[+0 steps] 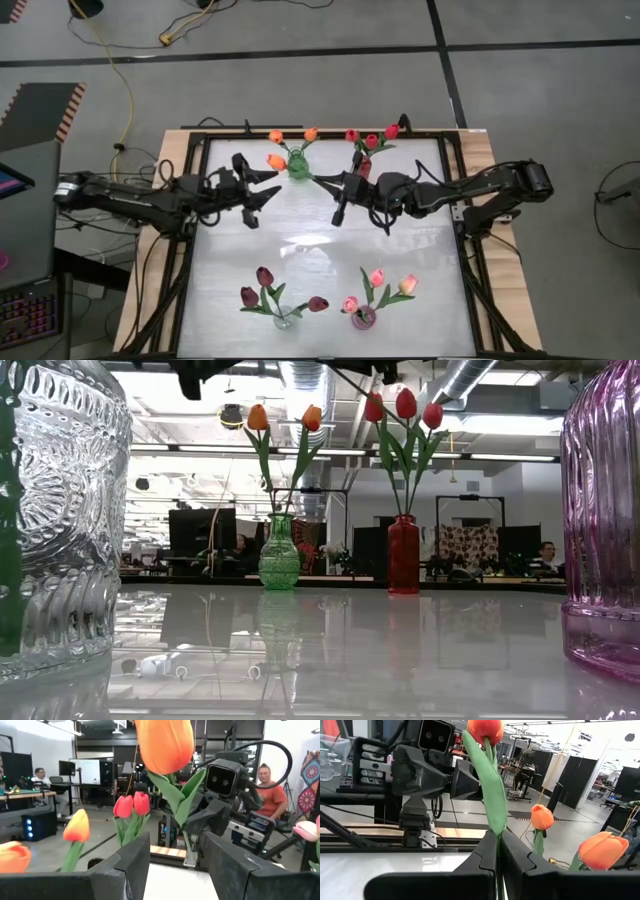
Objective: Sort flowers into vase by color
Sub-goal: Put the orange flower into the green vase
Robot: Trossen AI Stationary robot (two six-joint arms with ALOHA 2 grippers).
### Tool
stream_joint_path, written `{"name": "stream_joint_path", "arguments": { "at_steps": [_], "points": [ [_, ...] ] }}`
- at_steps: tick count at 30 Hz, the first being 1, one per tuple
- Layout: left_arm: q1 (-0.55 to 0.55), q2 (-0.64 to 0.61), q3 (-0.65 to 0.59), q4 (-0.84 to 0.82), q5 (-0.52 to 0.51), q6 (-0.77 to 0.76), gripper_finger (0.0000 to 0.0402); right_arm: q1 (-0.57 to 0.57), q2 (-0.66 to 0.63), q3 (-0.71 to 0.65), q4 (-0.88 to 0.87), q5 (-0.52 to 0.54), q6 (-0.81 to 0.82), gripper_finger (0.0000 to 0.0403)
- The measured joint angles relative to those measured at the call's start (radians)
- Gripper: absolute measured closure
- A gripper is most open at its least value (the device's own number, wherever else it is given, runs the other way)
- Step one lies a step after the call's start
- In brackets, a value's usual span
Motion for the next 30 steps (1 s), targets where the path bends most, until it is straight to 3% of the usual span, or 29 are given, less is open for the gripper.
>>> {"name": "stream_joint_path", "arguments": {
  "at_steps": [4, 18, 30],
  "points": [
    [0.0, 0.071, 0.005, 0.085, 0.0, 0.021, 0.0233, 0.0, 0.0, 0.0, 0.001, 0.0, 0.0, 0.0365],
    [0.0, 0.259, 0.157, 0.095, 0.016, 0.037, 0.0233, 0.002, 0.0, 0.0, 0.001, 0.0, 0.0, 0.0365],
    [0.0, 0.316, 0.219, 0.093, -0.008, 0.037, 0.0233, 0.002, 0.0, 0.0, 0.011, -0.001, 0.0, 0.0365]
  ]
}}
